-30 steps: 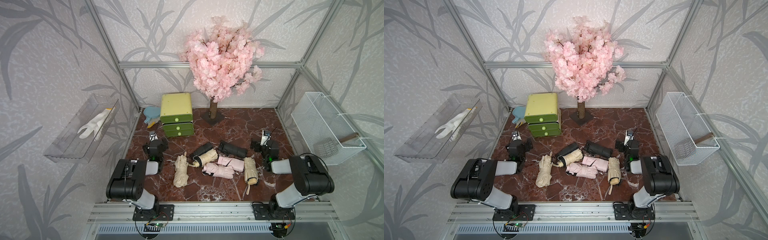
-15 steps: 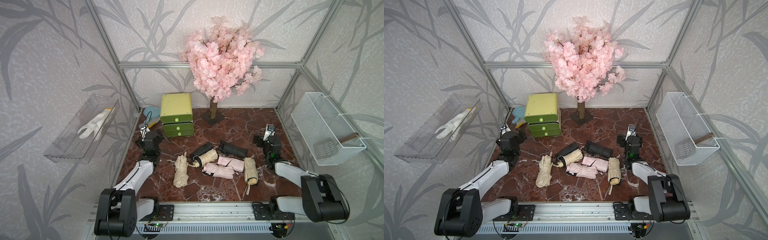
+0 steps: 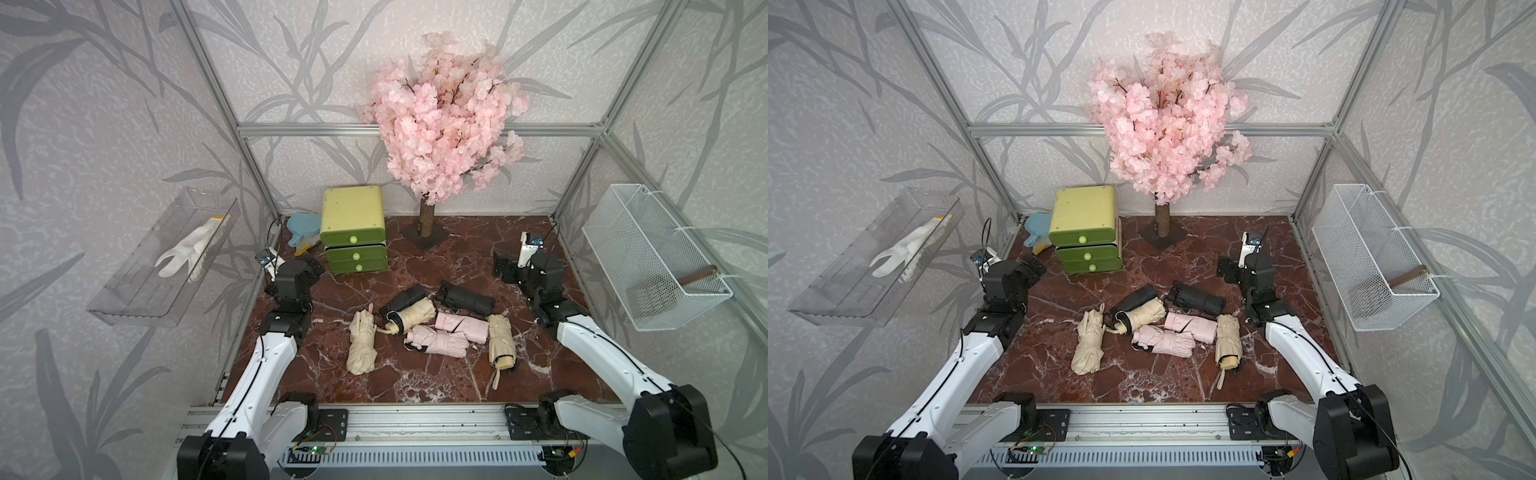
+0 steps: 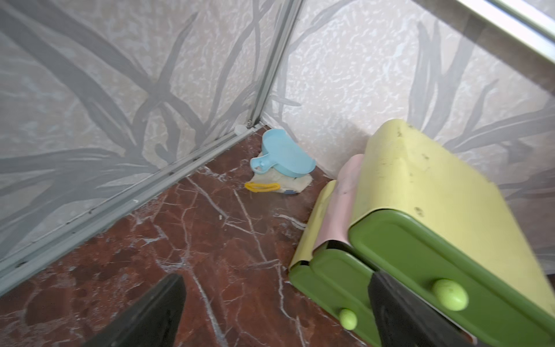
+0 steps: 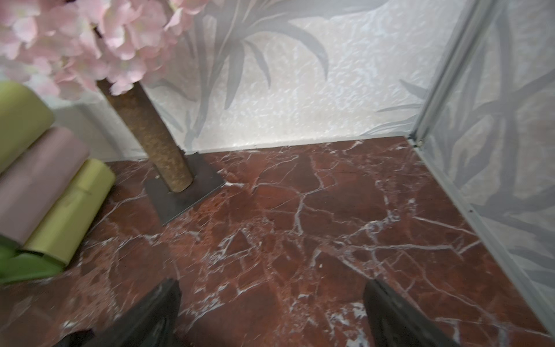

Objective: Place the umbrella in the drawer by color
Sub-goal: Adjust the storage box at the center of the board.

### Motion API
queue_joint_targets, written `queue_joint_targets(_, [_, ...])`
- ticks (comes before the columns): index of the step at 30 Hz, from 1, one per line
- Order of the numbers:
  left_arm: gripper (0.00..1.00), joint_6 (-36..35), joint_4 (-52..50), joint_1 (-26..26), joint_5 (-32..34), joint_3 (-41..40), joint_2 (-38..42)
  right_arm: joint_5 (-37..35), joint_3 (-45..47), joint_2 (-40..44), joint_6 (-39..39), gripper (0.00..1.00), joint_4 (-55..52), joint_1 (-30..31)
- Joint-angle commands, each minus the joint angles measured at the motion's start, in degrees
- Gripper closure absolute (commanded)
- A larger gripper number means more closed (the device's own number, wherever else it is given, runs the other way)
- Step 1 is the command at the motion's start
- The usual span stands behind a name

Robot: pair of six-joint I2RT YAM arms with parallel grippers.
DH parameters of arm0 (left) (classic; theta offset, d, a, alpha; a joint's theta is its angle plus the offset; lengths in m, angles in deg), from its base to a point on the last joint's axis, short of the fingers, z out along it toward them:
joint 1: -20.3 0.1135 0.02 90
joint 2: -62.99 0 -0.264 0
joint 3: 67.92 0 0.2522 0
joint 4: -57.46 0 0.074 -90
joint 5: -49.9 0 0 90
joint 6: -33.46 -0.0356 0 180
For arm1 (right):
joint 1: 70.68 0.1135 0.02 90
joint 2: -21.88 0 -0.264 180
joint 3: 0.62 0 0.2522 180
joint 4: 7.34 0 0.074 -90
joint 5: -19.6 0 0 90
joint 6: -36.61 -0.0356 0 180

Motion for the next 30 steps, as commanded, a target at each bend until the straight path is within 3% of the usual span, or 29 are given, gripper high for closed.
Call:
queue_joint_targets(1, [0.0,2.95,-1.12,0.29,-4.93,3.95,-2.99,3.91,-4.22,-3.1,-0.72,0.01,-4.24,5.05])
queue_joint_targets(7, [0.0,0.75,-6.98,0.45,-10.79,18.07,-14.91,4.15,-13.96,-12.68,-1.23,0.01,-4.49,16.75])
queue_joint_targets(13, [0.0,-2.01,-14.14,1.63,-17.15,30.74,-26.4,11.16,-25.6,-24.68,-10.41,0.01,0.01,20.76])
queue_joint_targets(20, [0.05,-2.75,-14.51,5.39,-22.73,34.0,-32.55,15.77,-41.01,-39.65,-18.66,0.01,2.08,21.63])
queue_joint_targets(25, [0.12,-3.06,-12.47,8.99,-31.28,35.54,-36.46,19.44,-53.36,-49.75,-22.22,0.01,0.48,21.71])
queue_joint_targets(30, [0.2,1.05,-9.55,11.27,-39.35,36.74,-40.59,20.54,-62.09,-56.86,-24.68,0.01,1.29,22.28])
